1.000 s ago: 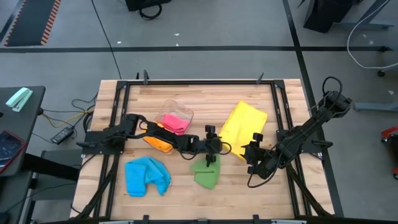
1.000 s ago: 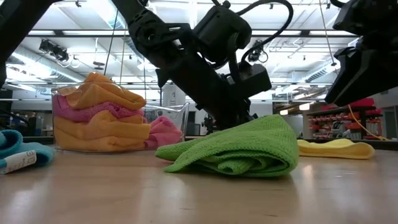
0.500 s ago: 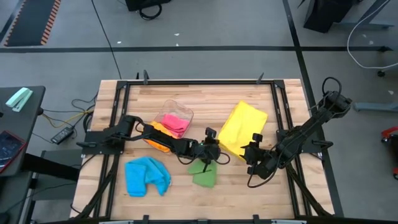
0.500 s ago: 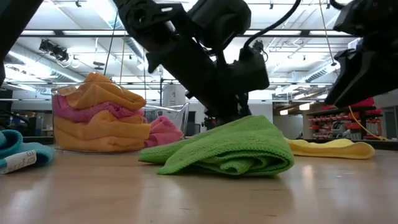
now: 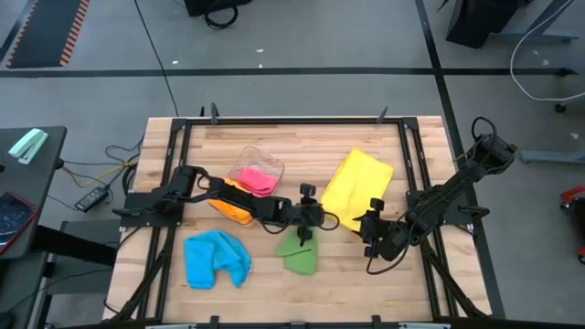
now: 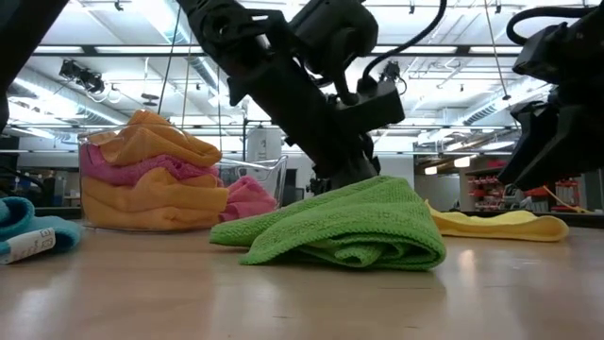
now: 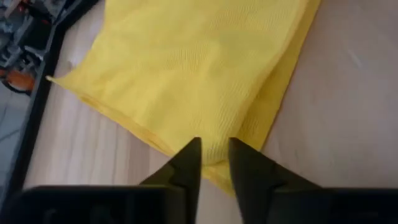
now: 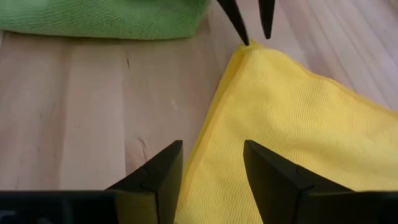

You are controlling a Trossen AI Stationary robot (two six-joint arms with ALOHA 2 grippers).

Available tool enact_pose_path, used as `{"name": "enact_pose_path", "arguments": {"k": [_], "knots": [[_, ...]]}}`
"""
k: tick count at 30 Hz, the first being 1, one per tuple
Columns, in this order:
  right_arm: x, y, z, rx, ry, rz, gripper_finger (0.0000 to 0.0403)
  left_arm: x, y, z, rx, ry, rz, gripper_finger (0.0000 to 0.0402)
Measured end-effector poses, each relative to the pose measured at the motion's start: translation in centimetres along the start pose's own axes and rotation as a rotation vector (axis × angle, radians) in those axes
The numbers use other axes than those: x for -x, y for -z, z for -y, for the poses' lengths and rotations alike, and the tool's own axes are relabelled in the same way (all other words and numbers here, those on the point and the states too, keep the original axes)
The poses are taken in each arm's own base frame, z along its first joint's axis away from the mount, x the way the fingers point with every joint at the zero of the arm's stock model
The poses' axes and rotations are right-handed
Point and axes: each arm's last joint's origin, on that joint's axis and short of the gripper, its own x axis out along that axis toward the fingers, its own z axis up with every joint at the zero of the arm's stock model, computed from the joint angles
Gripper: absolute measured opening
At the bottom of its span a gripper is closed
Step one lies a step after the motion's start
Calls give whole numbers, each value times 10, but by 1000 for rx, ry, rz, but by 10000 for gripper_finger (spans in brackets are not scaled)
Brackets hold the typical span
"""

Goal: Fold microfiber towels
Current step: Fold the yellow microfiber towel

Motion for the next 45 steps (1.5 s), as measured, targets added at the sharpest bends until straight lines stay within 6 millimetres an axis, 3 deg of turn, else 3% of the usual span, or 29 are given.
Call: {"name": "enact_pose_path", "arguments": {"k": [7,12,25,35,45], "knots": [[0,0,0,-2,0,5,179,-6,7,3,70,8,-27,199],[0,-1,-1,-10,-4,13,179,-15,13,-5,135,-11,-39,223],[0,-1,-1,-8,-4,13,179,-21,16,-12,187,-24,-40,139],[0,-1,-1,-8,-4,13,179,-22,16,-15,140,-23,-27,13],[0,-1,-1,-9,-4,13,179,-7,8,-18,15,30,-32,12]]}}
